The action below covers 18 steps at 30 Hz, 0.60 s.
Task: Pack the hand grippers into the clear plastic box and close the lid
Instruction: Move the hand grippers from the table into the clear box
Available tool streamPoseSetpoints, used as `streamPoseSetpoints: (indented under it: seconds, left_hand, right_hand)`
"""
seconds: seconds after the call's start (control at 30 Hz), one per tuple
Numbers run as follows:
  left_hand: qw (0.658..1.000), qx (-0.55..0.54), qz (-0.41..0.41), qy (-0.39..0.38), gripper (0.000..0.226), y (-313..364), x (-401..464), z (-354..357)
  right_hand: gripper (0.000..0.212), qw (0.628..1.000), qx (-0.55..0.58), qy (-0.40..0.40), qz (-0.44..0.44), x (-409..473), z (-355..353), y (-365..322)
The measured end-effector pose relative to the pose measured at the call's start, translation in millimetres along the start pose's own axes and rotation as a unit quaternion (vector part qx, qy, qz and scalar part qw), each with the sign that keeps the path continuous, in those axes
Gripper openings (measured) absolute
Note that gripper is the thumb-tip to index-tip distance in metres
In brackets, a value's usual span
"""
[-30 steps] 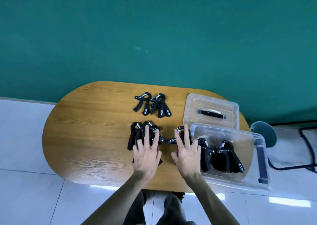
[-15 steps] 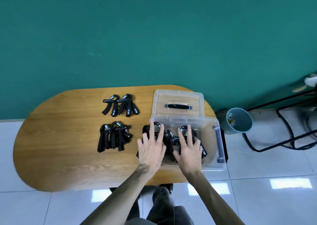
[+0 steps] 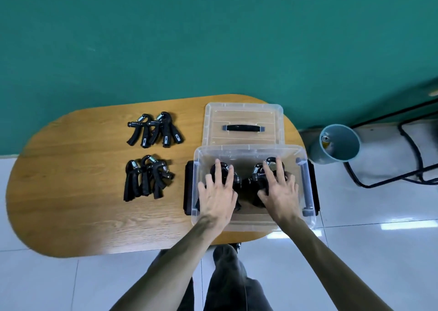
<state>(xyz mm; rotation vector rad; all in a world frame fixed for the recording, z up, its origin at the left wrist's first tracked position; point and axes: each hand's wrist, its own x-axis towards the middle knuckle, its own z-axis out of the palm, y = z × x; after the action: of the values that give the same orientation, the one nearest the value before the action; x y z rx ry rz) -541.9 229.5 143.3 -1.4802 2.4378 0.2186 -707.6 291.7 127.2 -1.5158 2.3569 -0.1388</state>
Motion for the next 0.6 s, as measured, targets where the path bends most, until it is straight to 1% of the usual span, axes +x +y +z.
streamPoseSetpoints:
  seconds: [0.17, 0.37, 0.5, 0.6]
  left_hand:
    - [1.0, 0.009, -0.002, -0.022, 0.073, 16, 15, 24]
    - [0.998, -0.002, -0.03, -0.05, 0.071, 22, 26, 46]
    - [0.998, -0.012, -0.042, -0.051, 0.073, 23, 33, 52]
    - [0.998, -0.005, -0.044, -0.045, 0.076, 26, 37, 56]
  right_hand:
    - [0.083, 0.999, 0.025, -0.021, -0.019, 12, 25, 8]
    - [0.08, 0.997, 0.044, -0.061, -0.024, 22, 39, 15]
    - [0.081, 0.995, 0.039, -0.081, -0.039, 27, 43, 16]
    - [0.081, 0.996, 0.027, -0.078, -0.041, 27, 45, 15]
